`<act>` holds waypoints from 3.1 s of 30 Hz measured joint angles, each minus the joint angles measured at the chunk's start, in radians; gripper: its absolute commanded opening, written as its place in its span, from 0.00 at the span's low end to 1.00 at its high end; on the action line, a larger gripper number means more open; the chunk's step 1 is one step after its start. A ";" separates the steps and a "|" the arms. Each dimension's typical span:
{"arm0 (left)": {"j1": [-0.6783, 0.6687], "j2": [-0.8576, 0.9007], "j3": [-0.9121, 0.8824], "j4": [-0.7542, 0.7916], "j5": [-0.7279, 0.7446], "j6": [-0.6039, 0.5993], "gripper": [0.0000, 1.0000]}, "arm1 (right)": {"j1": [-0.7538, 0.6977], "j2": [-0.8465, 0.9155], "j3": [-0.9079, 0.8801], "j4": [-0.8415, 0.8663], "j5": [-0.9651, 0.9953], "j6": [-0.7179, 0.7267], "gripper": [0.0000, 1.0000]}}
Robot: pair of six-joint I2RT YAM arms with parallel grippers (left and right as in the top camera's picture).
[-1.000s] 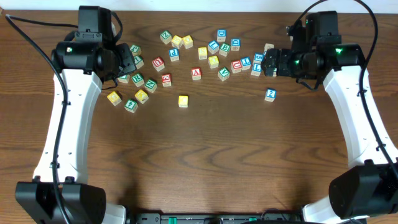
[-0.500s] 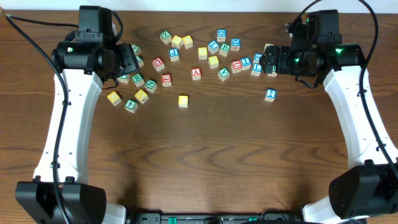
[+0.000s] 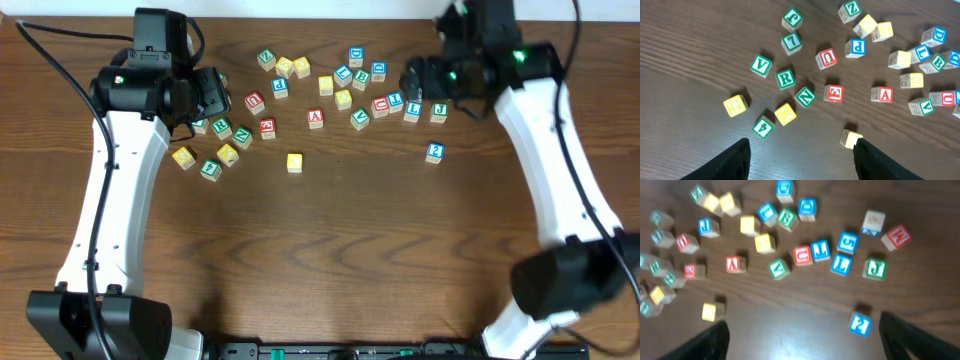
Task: Spell out CORL
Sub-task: 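Swing the right arm toward the middle of the block pile, then position the right gripper over the yellow O block, then lower and close the right gripper on the yellow O block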
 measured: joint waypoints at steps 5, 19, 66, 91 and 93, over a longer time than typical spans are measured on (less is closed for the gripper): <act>0.000 0.000 0.000 -0.001 -0.016 0.000 0.65 | 0.061 0.210 0.281 -0.084 0.063 -0.010 0.84; 0.000 0.000 0.000 -0.001 -0.022 0.000 0.65 | 0.201 0.542 0.383 0.055 0.116 -0.006 0.73; 0.000 0.000 0.000 -0.016 -0.022 0.000 0.65 | 0.278 0.690 0.383 0.185 0.298 0.051 0.50; 0.000 0.000 0.000 -0.023 -0.022 0.000 0.65 | 0.275 0.694 0.377 0.190 0.299 0.069 0.30; 0.000 0.000 0.000 -0.023 -0.022 0.000 0.65 | 0.275 0.694 0.377 0.191 0.299 0.070 0.29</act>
